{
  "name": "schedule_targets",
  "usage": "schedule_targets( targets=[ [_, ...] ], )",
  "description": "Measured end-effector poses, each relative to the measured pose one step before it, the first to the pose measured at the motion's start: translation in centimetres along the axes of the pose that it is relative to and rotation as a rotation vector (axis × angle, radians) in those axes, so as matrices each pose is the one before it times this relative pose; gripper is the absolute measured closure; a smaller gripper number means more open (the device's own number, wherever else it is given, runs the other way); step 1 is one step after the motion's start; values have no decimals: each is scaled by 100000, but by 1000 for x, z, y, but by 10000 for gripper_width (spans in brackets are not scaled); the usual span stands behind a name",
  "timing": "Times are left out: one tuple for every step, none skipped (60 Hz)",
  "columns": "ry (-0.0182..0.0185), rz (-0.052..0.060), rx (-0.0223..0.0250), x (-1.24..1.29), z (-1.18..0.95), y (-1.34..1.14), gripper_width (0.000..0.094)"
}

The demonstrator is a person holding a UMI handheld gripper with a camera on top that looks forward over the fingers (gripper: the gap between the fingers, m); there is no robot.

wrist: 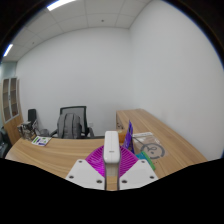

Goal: Unplug charger

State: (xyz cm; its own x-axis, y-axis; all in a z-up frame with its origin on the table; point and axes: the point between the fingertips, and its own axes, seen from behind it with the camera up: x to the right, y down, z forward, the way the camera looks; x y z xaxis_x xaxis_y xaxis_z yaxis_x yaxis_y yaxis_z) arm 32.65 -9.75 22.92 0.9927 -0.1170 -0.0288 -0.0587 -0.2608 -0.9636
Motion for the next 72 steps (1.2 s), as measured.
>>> schedule_targets(
  targets=[
    [85, 817, -2930, 753, 387, 998, 806],
    [121, 1063, -2818, 620, 252, 1249, 802],
    [-307, 991, -2610, 870, 390, 1195, 799],
    [-19, 846, -2234, 545, 264, 1209, 796],
    [-13, 550, -2126, 595, 256, 1180, 794],
    [100, 451, -2082, 511, 233, 1136, 791],
    [153, 480, -1982, 503, 255, 1112, 789],
    [136, 664, -1922, 506, 240, 1096, 786],
    [40, 868, -1794, 511, 279, 1029, 785],
    [-50, 1026, -1710, 423, 267, 933, 784],
    [-190, 1044, -1501, 419, 269, 865, 782],
    [249, 1299, -835, -108, 19, 987, 779],
    [-705, 1454, -1318, 672, 389, 556, 777],
    [-473, 1434, -448, 215, 331, 922, 775],
    [-436, 1717, -1056, 294, 169, 579, 774],
    [-458, 1660, -948, 299, 194, 521, 771],
    [-477, 1559, -857, 324, 247, 493, 769],
    [-439, 1561, -799, 321, 215, 473, 764],
    [-284, 1339, -755, 336, 205, 447, 762],
    [-117, 1108, -781, 379, 146, 397, 760],
    [327, 993, -835, 218, 28, 224, 756],
    [-153, 632, -651, 523, 350, 328, 746],
    [-819, 1591, 514, 76, -151, -249, 739],
    [-1553, 1747, 1546, 52, 156, -95, 733],
    [-496, 1317, -116, 205, 21, -25, 724],
    [482, 1234, -433, -26, -500, -184, 716],
    [184, 675, 170, 417, 23, -107, 695],
    [102, 352, 35, 377, 35, -98, 660],
    [827, 193, -81, 402, 132, -89, 622],
    [1177, -356, -366, 534, 82, 49, 583],
    [1460, -565, -884, 610, 83, 133, 550],
    [1340, -690, -1263, 475, 24, 191, 512],
    [633, -416, -1160, 316, 22, 198, 476],
    [510, -413, -1060, 324, 94, 200, 436],
    [700, -458, -1081, 363, -280, 205, 390],
    [871, -431, -852, 357, 168, 231, 341],
    [1064, -626, -783, 366, 84, 266, 292],
    [1022, -853, -655, 311, -27, 128, 254],
    [1085, -1143, -433, 280, -86, 52, 216],
    [1064, -1385, -217, 288, -96, -8, 190],
    [1097, -1545, 9, 256, -133, -83, 161],
    [1065, -1669, 75, 212, -200, -109, 130],
    [700, -1696, -504, 354, -340, -157, 101],
    [1648, -1461, 571, 12, -130, 16, 81],
    [1384, -1432, 41, 187, -300, -59, 72],
    [934, -1659, -59, 29, -324, -110, 77],
    [761, -1611, -129, -42, -356, -78, 82],
    [906, -1541, -217, -55, -416, -89, 82],
    [910, -1577, -177, -57, -456, -110, 81],
    [905, -1487, -32, -96, -500, -144, 82],
    [900, -1442, 93, -104, -561, -169, 80],
    [931, -1374, 23, -122, -607, -162, 81],
    [598, -1613, -1234, 56, -766, -468, 80],
    [1176, -714, 707, -270, -623, 33, 81],
    [760, -913, 225, -186, -680, -140, 80],
    [659, -830, 178, -211, -716, -153, 81],
    [635, -706, 53, -210, -746, -120, 80],
    [655, -514, -29, -185, -759, -92, 81],
    [716, -306, 43, -180, -828, -98, 79],
    [630, -27, 247, -210, -849, -118, 81],
    [283, -1, -134, -247, -912, -296, 81],
    [197, 283, 134, -306, -931, -26, 82],
    [140, 489, -64, -300, -811, 87, 82],
    [59, 622, -278, -321, -908, 128, 81],
    [6, 669, -40, -324, -937, 102, 80],
    [-70, 621, 326, -330, -950, 34, 79],
    [-21, 468, 524, -298, -919, 18, 80],
    [351, 134, 166, -285, -866, -19, 80],
    [471, 401, 250, -234, -1056, 104, 79],
    [567, 360, 190, -151, -932, 154, 80],
    [563, 237, 215, -151, -949, 145, 79],
    [442, 48, 412, -178, -954, 150, 78]
  ],
)
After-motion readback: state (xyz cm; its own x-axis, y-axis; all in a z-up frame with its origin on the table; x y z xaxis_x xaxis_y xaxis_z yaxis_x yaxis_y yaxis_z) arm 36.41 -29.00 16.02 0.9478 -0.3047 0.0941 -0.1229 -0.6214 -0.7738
